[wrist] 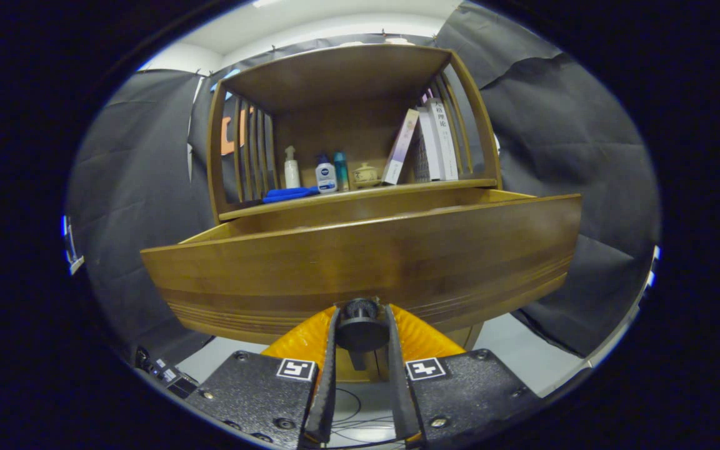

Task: Pull open the drawer, take out the items inside it, and place them on the countertop above the cabinet.

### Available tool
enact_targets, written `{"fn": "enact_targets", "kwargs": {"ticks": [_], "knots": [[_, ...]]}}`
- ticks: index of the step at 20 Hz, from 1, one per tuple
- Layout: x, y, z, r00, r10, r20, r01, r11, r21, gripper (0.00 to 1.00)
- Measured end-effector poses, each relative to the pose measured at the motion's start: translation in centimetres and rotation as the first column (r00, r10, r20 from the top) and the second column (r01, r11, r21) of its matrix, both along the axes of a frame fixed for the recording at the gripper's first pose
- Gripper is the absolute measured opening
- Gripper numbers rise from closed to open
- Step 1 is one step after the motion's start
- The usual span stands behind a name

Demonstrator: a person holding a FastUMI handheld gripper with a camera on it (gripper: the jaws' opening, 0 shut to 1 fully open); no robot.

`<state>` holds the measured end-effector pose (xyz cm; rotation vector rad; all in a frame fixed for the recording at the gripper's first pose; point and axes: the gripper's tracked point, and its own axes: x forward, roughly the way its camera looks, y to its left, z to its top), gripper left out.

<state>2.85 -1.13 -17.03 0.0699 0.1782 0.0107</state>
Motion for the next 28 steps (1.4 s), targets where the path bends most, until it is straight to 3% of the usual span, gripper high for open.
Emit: {"fn": "enact_targets", "kwargs": {"ticks": [19,26,28], "knots": [[-3.8,0.6,-0.8,1.000,0.020,-0.017,-0.020,1.000,-0.013,0.40],[-6.5,-2.0,4.2,0.996,-0.046,0.081,0.048,0.998,-0.031,1.00],[-7.0,-2.2,5.9,0.995,-0.051,0.083,0.052,0.999,-0.011,1.00]]}}
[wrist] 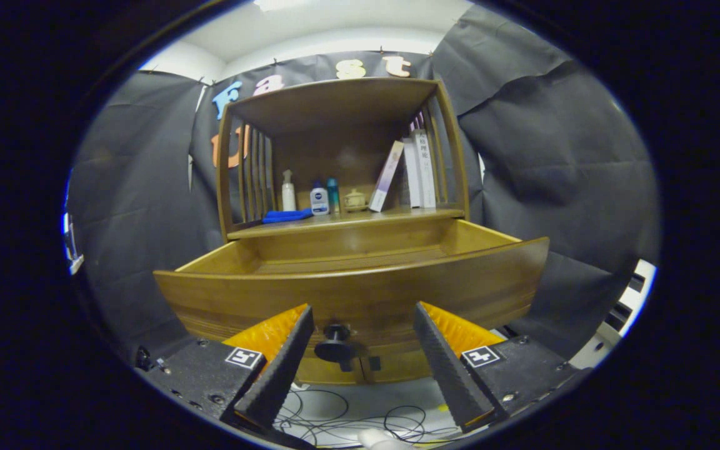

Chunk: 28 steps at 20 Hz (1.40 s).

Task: Pull open the drawer, take out the items inside it, and place them on the countertop above the cabinet.

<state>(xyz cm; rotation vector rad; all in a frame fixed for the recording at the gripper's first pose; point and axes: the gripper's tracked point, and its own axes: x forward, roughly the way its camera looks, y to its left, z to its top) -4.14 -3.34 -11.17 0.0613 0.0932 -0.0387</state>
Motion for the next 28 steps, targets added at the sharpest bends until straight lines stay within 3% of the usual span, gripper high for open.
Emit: {"fn": "enact_targets", "kwargs": {"ticks": [10,18,20,25,28], "knots": [[2.5,-0.7,9.0,1.000,-0.014,0.008,0.013,0.999,0.042,1.00],[8.9,1.3,13.1,0.988,0.010,-0.152,0.003,0.997,0.083,1.00],[10.7,1.8,13.2,0.976,0.017,-0.215,0.004,0.995,0.100,1.00],[15.9,1.0,10.9,0.927,-0.022,-0.374,0.023,1.000,-0.001,1.00],[18.3,1.3,7.7,0.852,-0.006,-0.524,0.005,1.000,-0.004,1.00]]}}
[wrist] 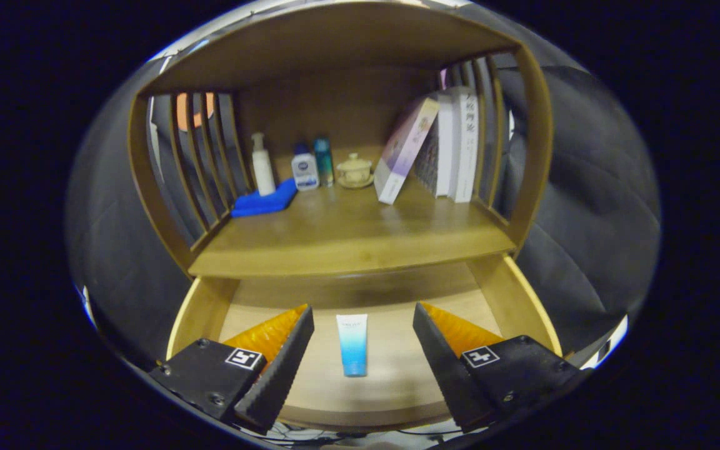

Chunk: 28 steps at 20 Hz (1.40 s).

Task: Pull open the drawer, take out the items inside it, and place them on the countertop above the cabinet.

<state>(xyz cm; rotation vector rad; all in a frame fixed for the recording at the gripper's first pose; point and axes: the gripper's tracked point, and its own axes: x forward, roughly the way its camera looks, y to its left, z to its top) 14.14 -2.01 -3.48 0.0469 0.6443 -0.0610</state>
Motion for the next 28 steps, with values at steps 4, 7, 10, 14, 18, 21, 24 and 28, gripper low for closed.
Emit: {"fn": "enact_targets", "kwargs": {"ticks": [4,7,10,14,18,21,24,28], "knots": [[2.6,0.3,-4.6,0.974,0.017,-0.226,-0.022,1.000,-0.022,1.00],[3.4,0.7,-7.4,0.945,0.015,-0.326,-0.037,0.998,-0.060,0.99],[4.1,1.1,-8.9,0.909,0.003,-0.416,-0.026,0.998,-0.049,0.99],[4.0,0.6,-10.7,0.861,-0.002,-0.509,-0.005,1.000,-0.013,0.98],[3.2,1.0,-12.3,0.817,0.002,-0.576,0.003,1.000,0.008,0.94],[2.8,1.4,-12.9,0.785,0.010,-0.619,0.013,0.999,0.033,0.89],[3.0,1.1,-13.1,0.771,0.002,-0.636,0.006,1.000,0.010,0.83],[3.0,1.1,-12.9,0.774,-0.009,-0.633,0.023,1.000,0.014,0.61]]}}
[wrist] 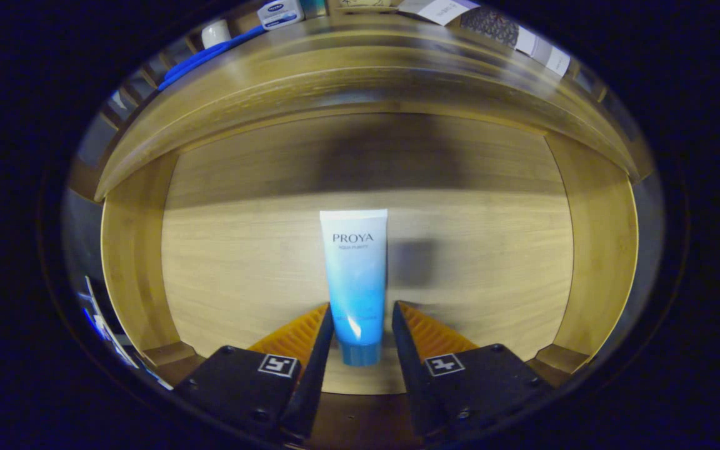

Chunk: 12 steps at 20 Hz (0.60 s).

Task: Pull open the drawer, take out the items inside it, and place them on the countertop above the cabinet.

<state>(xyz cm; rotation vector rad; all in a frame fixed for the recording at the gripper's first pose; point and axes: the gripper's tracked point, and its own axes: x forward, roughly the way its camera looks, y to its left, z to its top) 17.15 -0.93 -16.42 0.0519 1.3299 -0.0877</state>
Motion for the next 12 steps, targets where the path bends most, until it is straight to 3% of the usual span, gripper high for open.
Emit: {"fn": "enact_targets", "kwargs": {"ticks": [2,12], "knots": [[0.0,-0.1,0.6,1.000,0.003,0.002,-0.003,1.000,-0.002,0.48],[-2.1,0.0,5.8,0.992,0.006,0.124,-0.010,0.999,0.031,0.44]]}}
